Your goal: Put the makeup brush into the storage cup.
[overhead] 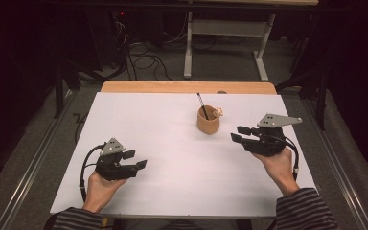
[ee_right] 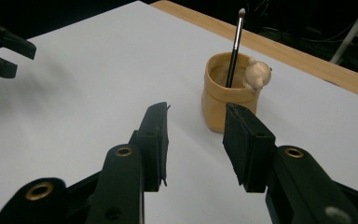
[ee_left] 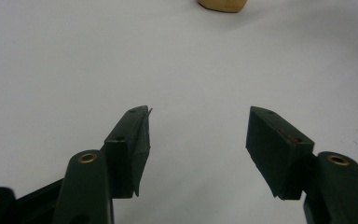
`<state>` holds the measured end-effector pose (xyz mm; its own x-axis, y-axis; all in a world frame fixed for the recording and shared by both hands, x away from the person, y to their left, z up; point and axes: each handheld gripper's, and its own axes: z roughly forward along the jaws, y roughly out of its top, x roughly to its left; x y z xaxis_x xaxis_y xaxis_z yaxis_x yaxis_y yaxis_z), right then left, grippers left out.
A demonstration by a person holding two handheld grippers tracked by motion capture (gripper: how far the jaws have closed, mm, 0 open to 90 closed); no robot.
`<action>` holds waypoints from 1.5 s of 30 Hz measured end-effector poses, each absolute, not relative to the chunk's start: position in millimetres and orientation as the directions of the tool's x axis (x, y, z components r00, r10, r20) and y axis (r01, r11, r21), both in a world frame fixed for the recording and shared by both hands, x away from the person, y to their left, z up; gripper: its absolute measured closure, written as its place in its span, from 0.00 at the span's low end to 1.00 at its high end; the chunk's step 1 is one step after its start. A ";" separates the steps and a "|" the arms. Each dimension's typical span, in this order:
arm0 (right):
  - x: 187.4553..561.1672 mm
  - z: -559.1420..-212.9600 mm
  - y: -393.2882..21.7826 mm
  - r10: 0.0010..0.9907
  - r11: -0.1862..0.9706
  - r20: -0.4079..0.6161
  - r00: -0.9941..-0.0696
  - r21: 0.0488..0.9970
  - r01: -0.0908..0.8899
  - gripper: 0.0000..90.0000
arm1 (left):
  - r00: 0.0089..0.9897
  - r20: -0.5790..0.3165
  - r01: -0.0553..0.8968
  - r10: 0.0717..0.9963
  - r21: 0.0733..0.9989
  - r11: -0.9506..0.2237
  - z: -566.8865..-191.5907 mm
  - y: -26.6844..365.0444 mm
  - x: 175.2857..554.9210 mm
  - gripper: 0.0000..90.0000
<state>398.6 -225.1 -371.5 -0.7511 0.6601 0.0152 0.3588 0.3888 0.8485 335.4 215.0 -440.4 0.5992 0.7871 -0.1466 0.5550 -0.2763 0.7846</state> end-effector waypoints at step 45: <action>365.2 -400.3 -260.9 0.713 0.305 0.065 -0.699 0.868 0.392 0.68 | 0.600 -0.147 0.550 0.786 0.789 -0.272 -439.9 215.0 335.8 0.44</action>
